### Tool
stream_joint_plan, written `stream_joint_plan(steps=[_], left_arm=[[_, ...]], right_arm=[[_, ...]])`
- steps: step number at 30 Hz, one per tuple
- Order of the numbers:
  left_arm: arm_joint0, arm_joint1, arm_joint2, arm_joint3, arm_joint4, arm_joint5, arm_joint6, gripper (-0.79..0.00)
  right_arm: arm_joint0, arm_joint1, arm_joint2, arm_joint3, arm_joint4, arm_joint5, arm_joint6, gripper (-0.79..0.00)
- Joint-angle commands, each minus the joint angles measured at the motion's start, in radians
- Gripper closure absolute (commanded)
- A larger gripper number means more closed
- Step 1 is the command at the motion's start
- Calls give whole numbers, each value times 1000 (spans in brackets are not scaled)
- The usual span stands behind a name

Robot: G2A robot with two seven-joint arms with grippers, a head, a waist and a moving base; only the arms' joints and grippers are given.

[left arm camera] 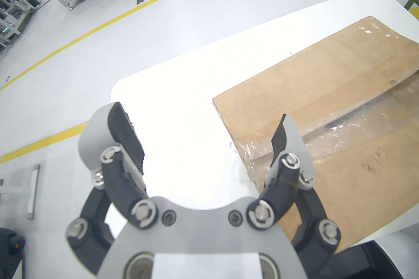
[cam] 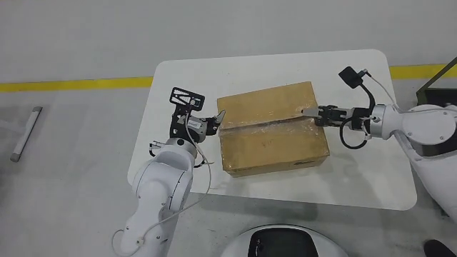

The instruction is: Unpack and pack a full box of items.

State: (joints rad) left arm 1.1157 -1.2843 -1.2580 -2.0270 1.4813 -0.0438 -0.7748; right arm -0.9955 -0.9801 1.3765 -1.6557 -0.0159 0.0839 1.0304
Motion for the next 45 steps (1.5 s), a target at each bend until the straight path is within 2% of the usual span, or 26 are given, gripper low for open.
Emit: stream_joint_plan(steps=[1,3,6,11,18,20,24,32,36,37,38,41,45], left_arm=[[0,0,0,0,0,0,0,-785],[0,0,0,0,0,0,0,-785],[0,0,0,0,0,0,0,-785],[0,0,0,0,0,0,0,-785],[0,0,0,0,0,0,0,-785],[0,0,0,0,0,0,0,-785],[0,0,0,0,0,0,0,-785],[0,0,0,0,0,0,0,-785],[0,0,0,0,0,0,0,-785],[0,0,0,0,0,0,0,-785],[0,0,0,0,0,0,0,-785],[0,0,0,0,0,0,0,-785],[0,0,0,0,0,0,0,-785]], right_arm=[[5,-1,-9,3,11,-3,3,-517],[8,-3,-19,4,44,-16,10,-483],[12,-4,-30,5,47,-21,11,-382],[23,-5,-52,17,43,-23,10,-283],[34,-4,-77,6,7,-16,11,-237],[35,-3,-80,-7,-9,-15,7,-243],[23,2,-66,-50,-32,-5,-1,-308],[-33,15,7,-149,-3,22,-8,-354],[-58,16,18,-169,65,36,5,-391],[-60,15,13,-166,80,40,11,-456],[-60,15,6,-161,84,45,14,-474],[-56,14,-15,-150,74,56,9,-594],[-44,13,-55,-137,32,76,16,-628]])
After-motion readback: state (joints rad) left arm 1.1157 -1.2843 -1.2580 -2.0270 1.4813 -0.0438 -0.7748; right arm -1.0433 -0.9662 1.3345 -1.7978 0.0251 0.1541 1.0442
